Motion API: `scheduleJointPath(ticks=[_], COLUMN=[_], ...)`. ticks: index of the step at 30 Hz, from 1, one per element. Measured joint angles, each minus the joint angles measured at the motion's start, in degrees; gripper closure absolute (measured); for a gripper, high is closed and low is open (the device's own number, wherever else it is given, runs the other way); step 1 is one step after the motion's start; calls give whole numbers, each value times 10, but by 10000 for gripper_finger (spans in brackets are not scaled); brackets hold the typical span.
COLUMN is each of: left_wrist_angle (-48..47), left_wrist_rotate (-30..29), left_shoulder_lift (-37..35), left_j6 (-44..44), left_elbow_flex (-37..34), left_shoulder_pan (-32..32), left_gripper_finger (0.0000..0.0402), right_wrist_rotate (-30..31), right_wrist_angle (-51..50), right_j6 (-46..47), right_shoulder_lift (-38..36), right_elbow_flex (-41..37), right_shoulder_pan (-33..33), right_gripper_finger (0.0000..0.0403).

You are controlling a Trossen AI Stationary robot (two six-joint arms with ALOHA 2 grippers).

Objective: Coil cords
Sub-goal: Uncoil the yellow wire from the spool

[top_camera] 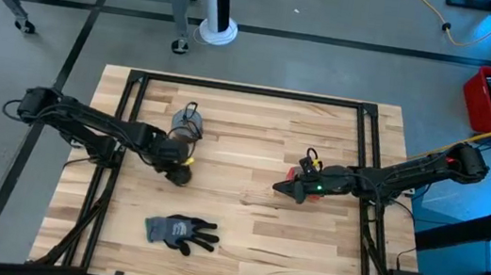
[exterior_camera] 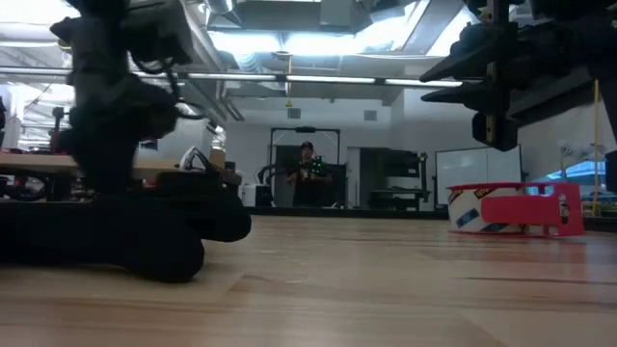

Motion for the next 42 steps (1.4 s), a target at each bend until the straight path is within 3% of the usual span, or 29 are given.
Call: scheduleJointPath(ticks=[8,15,20,26,31,37,42], left_wrist_angle=[57,69,130,233,264,300,423], left_wrist_rotate=[-46,-56,-43,-35,-35,-34,-11], left_shoulder_lift=[-1,-1,-1,-1,-1,34,88], left_j6=[58,-31,-86,-103,-103,-118,-88], left_elbow_flex=[0,-12,-54,-83,-95,-101,-102], left_shoulder_pan=[0,-3,-12,-25,-28,-28,-28], left_gripper_finger=[265,265,265,265,265,265,265], right_wrist_rotate=[0,0,0,0,0,0,0], right_wrist_angle=[0,5,3,4,4,4,4], right_j6=[-12,-12,-12,-12,-12,-12,-12], right_shoulder_lift=[0,0,0,0,0,0,0], right_elbow_flex=[0,0,0,0,0,0,0], right_shoulder_pan=[0,0,0,0,0,0,0], right_gripper_finger=[313,313,313,313,313,313,313])
